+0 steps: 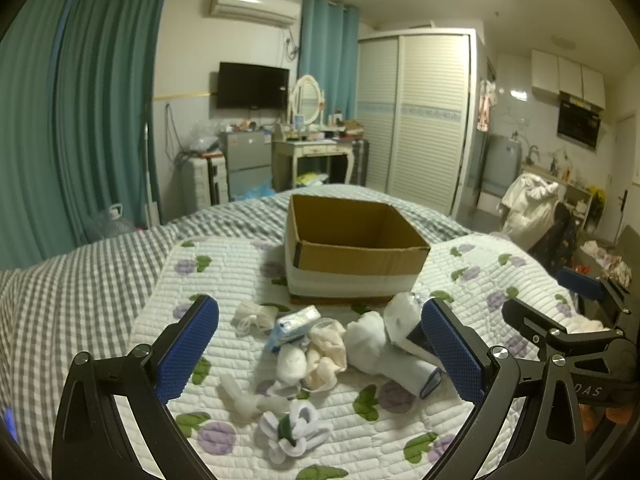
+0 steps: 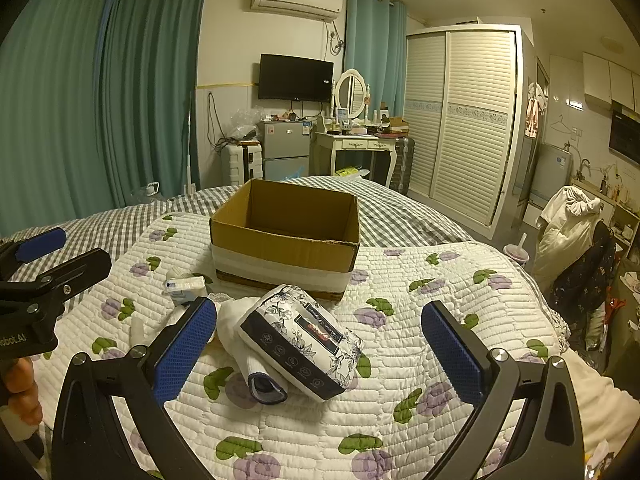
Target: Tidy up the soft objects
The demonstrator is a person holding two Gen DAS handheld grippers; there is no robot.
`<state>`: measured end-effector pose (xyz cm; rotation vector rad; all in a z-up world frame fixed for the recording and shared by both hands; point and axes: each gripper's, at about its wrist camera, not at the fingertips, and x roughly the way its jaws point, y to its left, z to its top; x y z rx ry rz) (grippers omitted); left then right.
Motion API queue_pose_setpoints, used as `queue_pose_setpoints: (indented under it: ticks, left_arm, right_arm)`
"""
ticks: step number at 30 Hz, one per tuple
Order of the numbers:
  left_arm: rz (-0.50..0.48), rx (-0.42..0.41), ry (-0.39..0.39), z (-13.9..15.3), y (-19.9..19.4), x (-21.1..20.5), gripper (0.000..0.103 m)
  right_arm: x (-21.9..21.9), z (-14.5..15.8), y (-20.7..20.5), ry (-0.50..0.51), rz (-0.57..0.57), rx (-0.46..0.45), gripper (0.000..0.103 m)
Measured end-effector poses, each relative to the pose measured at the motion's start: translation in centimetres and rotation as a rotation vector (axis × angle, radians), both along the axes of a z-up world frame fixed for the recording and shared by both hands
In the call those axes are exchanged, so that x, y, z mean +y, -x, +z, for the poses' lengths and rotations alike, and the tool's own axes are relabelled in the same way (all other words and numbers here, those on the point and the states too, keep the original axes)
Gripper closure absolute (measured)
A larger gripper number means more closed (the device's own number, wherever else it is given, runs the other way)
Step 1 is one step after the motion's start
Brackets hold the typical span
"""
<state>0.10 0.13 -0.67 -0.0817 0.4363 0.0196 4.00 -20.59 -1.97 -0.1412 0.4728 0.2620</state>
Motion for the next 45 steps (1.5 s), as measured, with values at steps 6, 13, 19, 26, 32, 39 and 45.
queue_pose_setpoints:
  ticks: [6, 13, 19, 26, 32, 39, 45]
  left_arm:
    - [0.002, 0.0, -0.001, 0.0, 0.0, 0.0, 0.0]
    - [0.001, 0.0, -0.002, 0.0, 0.0, 0.0, 0.0]
    - [-0.002, 0.0, -0.005, 0.0, 0.1, -0.2, 0.0]
    - [-0.003, -0.006, -0.011, 0.3, 0.4, -0.6, 0.0]
    - [0.0, -0.019, -0.016, 1.5, 1.3, -0.7, 0.0]
    - [0.015, 0.0, -0.004, 1.3, 3.0, -0.1, 0.0]
    - [0.045, 0.121, 0.018, -3.6, 2.4, 1.2, 0.001]
  right_arm:
    - [0.0, 0.0, -0.1, 0.0, 0.003, 0.003, 0.0]
    - [0.0, 0.0, -0.1, 0.001, 0.002, 0.002, 0.0]
    - [0.1, 0.1, -0.1, 0.001, 0.002, 0.004, 0.0]
    - [0.1, 0.3, 0.2, 0.0, 0.007, -0.001, 0.0]
    - [0.1, 0.9, 0.9, 0.006, 0.01, -0.014, 0.0]
    - [-0.3, 1.3, 2.6, 0.021, 0.017, -0.021, 0.0]
    - [-0.1, -1.2, 2.8, 0.056, 0.041, 0.033, 0.0]
